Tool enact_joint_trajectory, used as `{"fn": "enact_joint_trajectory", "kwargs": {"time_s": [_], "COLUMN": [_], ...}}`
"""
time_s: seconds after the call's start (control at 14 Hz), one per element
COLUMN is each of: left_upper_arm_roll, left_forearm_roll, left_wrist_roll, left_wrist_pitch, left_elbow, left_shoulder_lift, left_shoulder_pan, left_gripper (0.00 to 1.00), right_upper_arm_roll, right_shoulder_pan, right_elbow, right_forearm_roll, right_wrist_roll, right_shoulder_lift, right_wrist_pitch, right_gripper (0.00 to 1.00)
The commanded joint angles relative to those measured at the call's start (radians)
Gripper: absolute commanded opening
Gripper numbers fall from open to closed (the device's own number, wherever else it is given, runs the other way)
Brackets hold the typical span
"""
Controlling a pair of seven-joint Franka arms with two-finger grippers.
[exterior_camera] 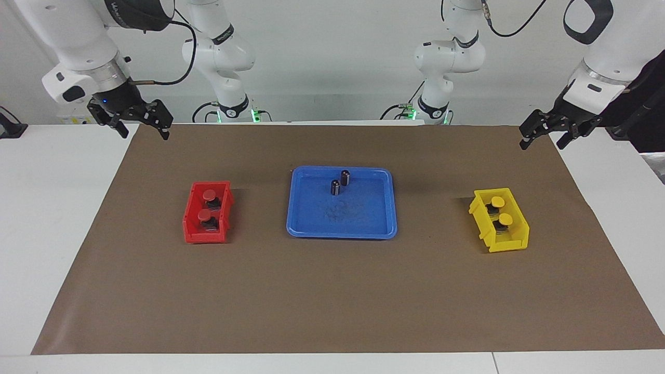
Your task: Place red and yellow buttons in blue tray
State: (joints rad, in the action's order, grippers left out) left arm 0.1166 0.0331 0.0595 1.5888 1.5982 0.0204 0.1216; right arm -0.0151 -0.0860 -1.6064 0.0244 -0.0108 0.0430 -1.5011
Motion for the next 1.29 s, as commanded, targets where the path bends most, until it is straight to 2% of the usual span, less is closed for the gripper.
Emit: {"fn": "enact_joint_trajectory", "kwargs": {"time_s": [0.0,0.79,0.86,1.0,1.14,1.21], "left_upper_arm_roll": [-0.002,-0.002,-0.002,-0.002,-0.002,-0.002], "left_forearm_roll": [0.001,0.001,0.001,0.001,0.001,0.001], "left_wrist_roll": [0.016,0.016,0.016,0.016,0.016,0.016], "left_wrist_pitch": [-0.009,-0.009,-0.009,-0.009,-0.009,-0.009], "left_elbow": [0.028,0.028,0.028,0.028,0.028,0.028], "left_shoulder_lift": [0.029,0.029,0.029,0.029,0.029,0.029], "left_shoulder_pan": [-0.005,-0.005,-0.005,-0.005,-0.005,-0.005], "left_gripper": [1.00,1.00,1.00,1.00,1.00,1.00], "right_upper_arm_roll": [-0.008,-0.013,-0.014,-0.043,-0.043,-0.045], "right_shoulder_pan": [-0.011,-0.001,-0.001,0.012,0.022,0.020], "right_elbow": [0.013,0.002,-0.003,-0.064,-0.079,-0.084], "right_forearm_roll": [-0.004,0.000,-0.001,-0.004,-0.015,-0.017], "right_wrist_roll": [-0.018,-0.020,-0.021,-0.005,0.006,0.005], "right_shoulder_lift": [-0.008,-0.008,-0.009,-0.009,-0.052,-0.076], "right_wrist_pitch": [-0.007,-0.048,-0.066,-0.178,-0.246,-0.272], "right_gripper": [1.00,1.00,1.00,1.00,1.00,0.96]}}
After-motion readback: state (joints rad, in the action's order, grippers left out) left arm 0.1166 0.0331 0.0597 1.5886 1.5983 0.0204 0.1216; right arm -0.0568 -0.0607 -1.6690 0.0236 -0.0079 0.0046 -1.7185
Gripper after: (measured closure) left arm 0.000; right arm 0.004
